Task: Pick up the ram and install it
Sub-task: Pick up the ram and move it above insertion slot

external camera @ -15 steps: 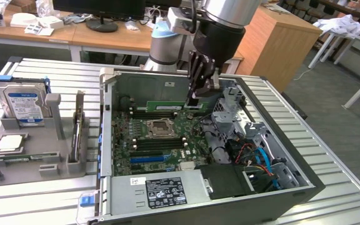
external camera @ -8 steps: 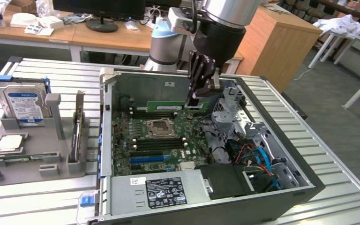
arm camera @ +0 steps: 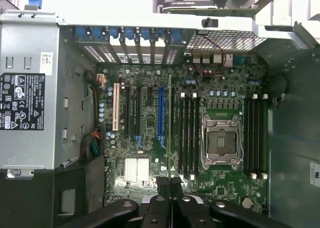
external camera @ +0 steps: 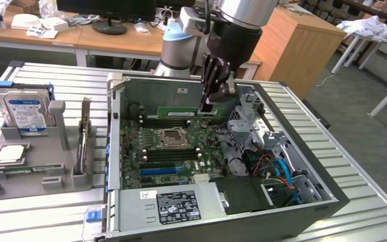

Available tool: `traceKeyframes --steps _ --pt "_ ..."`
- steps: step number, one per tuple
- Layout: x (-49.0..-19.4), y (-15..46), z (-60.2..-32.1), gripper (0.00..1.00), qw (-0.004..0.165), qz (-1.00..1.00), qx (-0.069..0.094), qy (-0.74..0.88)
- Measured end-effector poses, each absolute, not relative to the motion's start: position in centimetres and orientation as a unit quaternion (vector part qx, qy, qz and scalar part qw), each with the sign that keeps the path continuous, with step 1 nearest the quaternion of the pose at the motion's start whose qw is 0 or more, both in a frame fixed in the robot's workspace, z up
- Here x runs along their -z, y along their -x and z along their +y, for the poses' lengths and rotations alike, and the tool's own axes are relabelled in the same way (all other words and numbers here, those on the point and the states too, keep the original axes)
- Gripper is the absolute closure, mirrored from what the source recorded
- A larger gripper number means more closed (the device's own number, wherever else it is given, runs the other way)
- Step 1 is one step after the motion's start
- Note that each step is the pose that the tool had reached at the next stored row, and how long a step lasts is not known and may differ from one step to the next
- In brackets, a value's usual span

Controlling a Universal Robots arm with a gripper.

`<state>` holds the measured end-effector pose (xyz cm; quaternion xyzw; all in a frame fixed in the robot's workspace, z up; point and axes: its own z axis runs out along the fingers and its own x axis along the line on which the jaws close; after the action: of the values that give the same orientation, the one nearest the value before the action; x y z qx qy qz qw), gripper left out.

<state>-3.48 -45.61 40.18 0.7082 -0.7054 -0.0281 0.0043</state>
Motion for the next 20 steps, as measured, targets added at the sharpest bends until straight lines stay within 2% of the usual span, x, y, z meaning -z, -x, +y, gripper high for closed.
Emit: traceKeyframes --steps 20 --pt "-40.1 3.5 -43.2 0.88 0.004 -0.705 0.028 -0.708"
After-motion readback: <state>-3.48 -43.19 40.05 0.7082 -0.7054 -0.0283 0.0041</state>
